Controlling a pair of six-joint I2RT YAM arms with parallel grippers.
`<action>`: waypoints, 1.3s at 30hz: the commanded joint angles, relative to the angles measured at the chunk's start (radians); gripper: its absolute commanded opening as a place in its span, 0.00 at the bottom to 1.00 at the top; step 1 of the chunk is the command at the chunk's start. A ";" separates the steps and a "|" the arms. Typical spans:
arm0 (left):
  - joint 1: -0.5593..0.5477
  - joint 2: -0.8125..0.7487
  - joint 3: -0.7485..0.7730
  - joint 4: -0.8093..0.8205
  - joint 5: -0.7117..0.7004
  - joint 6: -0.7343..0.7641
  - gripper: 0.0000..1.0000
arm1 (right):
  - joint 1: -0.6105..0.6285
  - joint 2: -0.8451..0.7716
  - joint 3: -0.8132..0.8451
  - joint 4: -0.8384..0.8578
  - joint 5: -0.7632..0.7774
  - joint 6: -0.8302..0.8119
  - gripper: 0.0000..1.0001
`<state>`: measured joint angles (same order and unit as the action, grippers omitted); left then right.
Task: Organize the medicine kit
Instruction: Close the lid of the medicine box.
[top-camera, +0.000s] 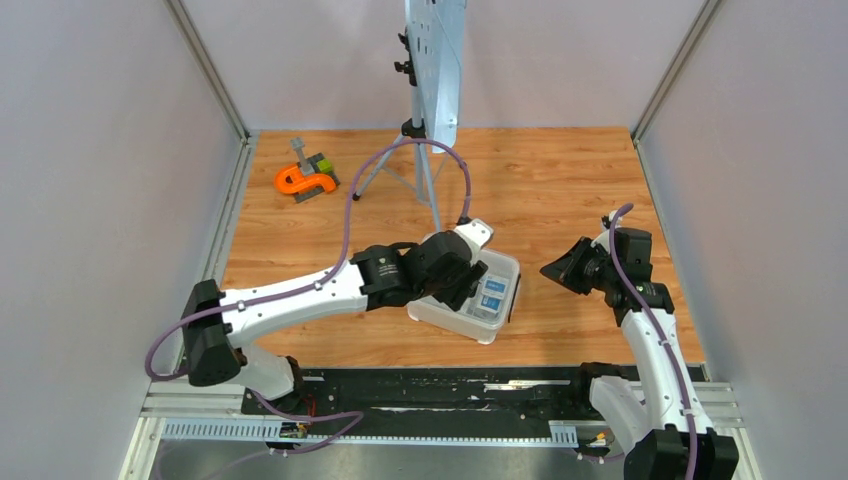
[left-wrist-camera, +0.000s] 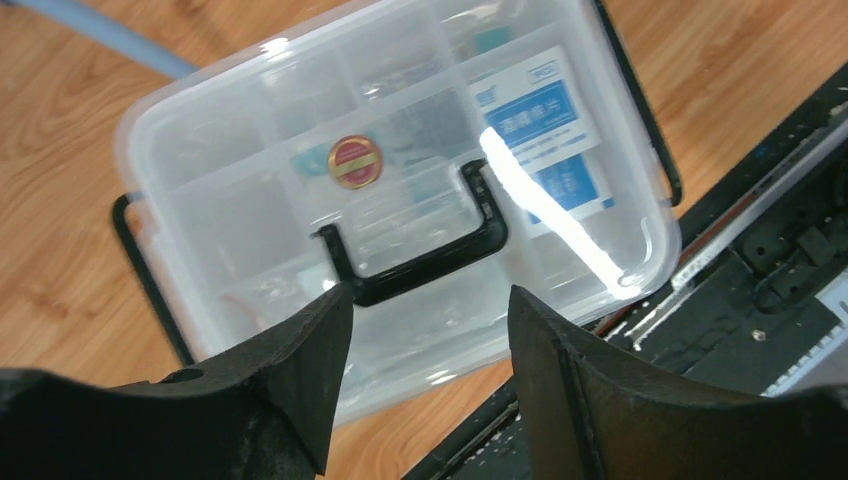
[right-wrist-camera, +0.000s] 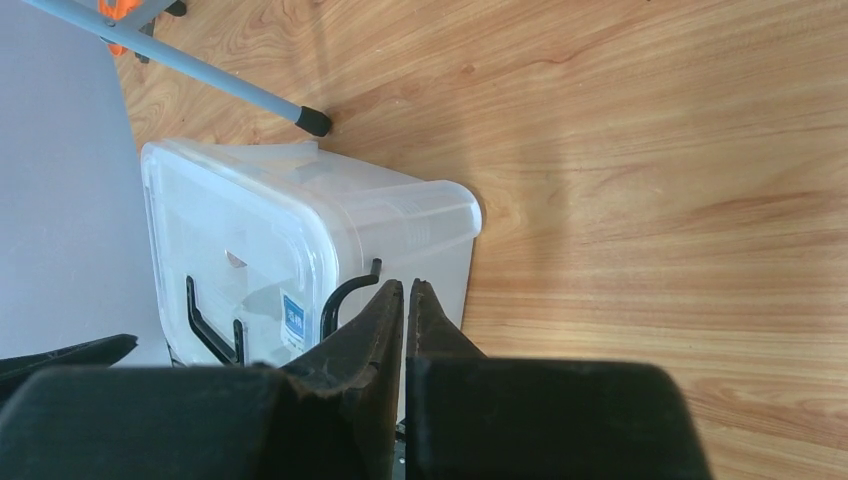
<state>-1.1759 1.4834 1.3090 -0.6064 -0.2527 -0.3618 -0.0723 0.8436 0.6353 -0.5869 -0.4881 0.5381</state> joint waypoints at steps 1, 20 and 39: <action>0.015 -0.137 -0.050 -0.017 -0.138 -0.061 0.66 | 0.005 0.006 0.030 0.015 0.011 0.017 0.05; 0.246 -0.393 -0.387 0.017 -0.151 -0.239 0.24 | 0.005 0.033 0.024 0.023 0.008 0.016 0.04; 0.474 -0.029 -0.273 0.196 0.050 -0.209 0.09 | 0.298 0.051 0.009 -0.076 0.284 0.184 0.00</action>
<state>-0.7002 1.4593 0.9955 -0.4736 -0.2310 -0.5747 0.1558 0.8825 0.6289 -0.6418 -0.3256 0.6334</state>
